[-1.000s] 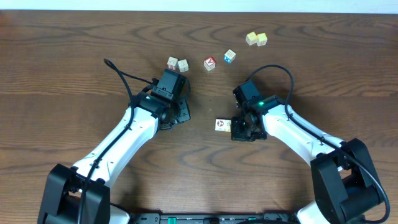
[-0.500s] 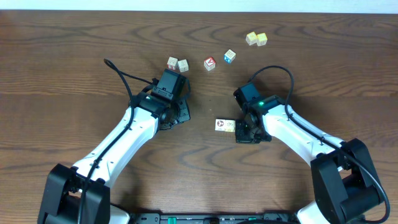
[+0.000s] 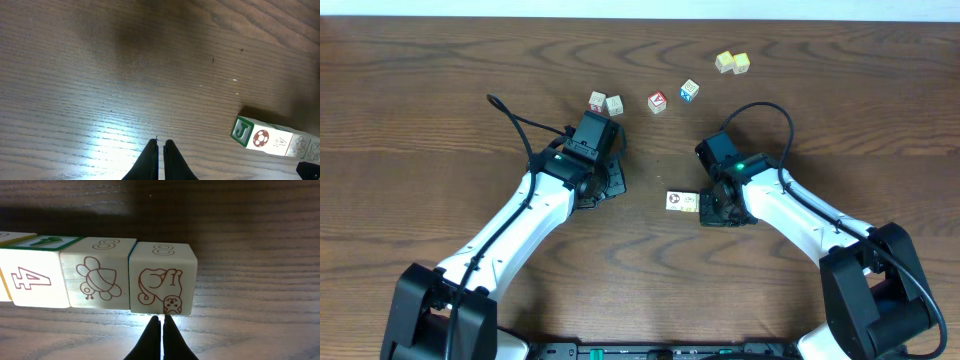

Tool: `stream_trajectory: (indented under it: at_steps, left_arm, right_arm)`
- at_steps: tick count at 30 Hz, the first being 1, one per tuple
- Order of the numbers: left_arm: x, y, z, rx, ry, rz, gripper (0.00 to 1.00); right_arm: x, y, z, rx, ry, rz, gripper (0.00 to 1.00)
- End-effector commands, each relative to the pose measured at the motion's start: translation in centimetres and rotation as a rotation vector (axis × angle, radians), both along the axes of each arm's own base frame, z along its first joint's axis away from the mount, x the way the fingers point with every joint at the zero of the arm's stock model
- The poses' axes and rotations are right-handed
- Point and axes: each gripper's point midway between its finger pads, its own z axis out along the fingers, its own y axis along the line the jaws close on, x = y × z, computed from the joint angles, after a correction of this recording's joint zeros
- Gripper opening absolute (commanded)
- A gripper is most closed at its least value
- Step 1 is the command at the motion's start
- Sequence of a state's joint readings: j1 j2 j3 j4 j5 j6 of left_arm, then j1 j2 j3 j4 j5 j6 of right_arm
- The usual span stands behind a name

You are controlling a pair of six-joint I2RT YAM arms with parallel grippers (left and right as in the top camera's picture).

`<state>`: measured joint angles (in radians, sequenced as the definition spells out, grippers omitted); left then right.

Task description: Lift 4 blocks

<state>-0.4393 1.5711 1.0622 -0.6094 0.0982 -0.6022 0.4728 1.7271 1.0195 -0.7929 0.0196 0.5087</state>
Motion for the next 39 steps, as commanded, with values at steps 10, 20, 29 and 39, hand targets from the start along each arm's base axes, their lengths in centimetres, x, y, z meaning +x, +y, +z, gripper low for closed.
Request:
stream_trajectory:
  at_steps: [10, 20, 29, 39]
  left_arm:
    - [-0.44, 0.52, -0.57, 0.020, 0.013, 0.007, 0.07]
    - [-0.44, 0.52, -0.57, 0.020, 0.013, 0.007, 0.08]
    - [-0.44, 0.52, -0.57, 0.019, 0.013, 0.007, 0.07]
    - [-0.44, 0.52, -0.57, 0.020, 0.013, 0.007, 0.07]
  right_arm:
    - [0.47, 0.00, 0.49, -0.003, -0.038, -0.012, 0.03]
    - [0.51, 0.01, 0.49, -0.003, -0.040, -0.011, 0.03]
    - [0.54, -0.04, 0.49, -0.005, -0.042, -0.012, 0.03]
    - [0.68, 0.04, 0.51, -0.002, -0.047, -0.012, 0.01]
